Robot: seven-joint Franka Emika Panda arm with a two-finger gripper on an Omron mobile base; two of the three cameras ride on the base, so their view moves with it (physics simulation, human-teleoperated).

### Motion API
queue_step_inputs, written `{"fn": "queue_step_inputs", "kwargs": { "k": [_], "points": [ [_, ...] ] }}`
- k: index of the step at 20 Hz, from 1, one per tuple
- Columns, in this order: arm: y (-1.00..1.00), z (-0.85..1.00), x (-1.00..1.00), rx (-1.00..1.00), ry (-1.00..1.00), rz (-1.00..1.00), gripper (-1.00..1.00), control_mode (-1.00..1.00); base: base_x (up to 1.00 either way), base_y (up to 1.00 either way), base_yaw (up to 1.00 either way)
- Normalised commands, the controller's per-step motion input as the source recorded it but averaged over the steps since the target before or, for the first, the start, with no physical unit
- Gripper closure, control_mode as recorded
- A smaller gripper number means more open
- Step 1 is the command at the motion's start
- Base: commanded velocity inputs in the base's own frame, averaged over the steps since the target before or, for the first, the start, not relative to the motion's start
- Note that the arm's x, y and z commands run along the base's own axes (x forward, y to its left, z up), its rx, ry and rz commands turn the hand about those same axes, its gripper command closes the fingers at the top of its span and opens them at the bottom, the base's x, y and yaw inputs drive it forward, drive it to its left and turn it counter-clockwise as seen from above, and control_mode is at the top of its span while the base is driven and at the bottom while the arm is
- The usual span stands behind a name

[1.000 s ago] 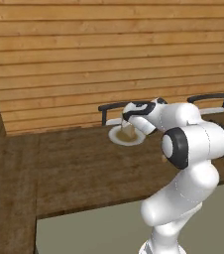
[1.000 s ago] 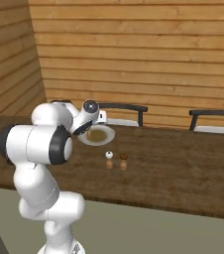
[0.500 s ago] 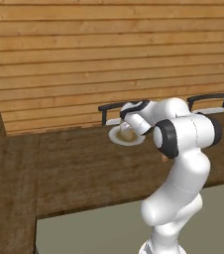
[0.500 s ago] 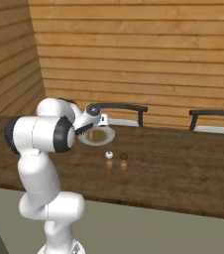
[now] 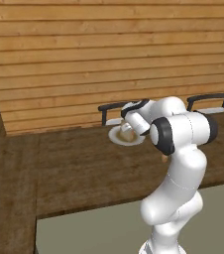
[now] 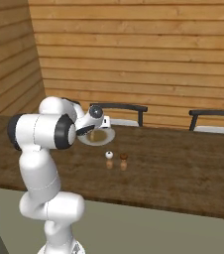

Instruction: Start the toaster. Once the lever pops up, take the bread to the plate on the dining counter.

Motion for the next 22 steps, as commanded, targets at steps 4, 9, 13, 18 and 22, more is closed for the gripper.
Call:
{"fn": "queue_step_inputs", "kwargs": {
  "k": [4, 9, 13, 18, 22],
  "points": [
    [0.0, -0.01, 0.04, 0.0, 0.0, 0.0, 1.0, -1.0, 0.0, 0.0, 0.0],
    [0.0, 0.0, 0.0, 0.0, 0.0, 0.0, 1.0, -1.0, 0.0, 0.0, 0.0],
    [0.0, 0.0, 0.0, 0.0, 0.0, 0.0, 1.0, -1.0, 0.0, 0.0, 0.0],
    [0.0, 0.0, 0.0, 0.0, 0.0, 0.0, -1.0, -1.0, 0.0, 0.0, 0.0],
    [0.0, 0.0, 0.0, 0.0, 0.0, 0.0, -1.0, -1.0, 0.0, 0.0, 0.0]
  ]
}}
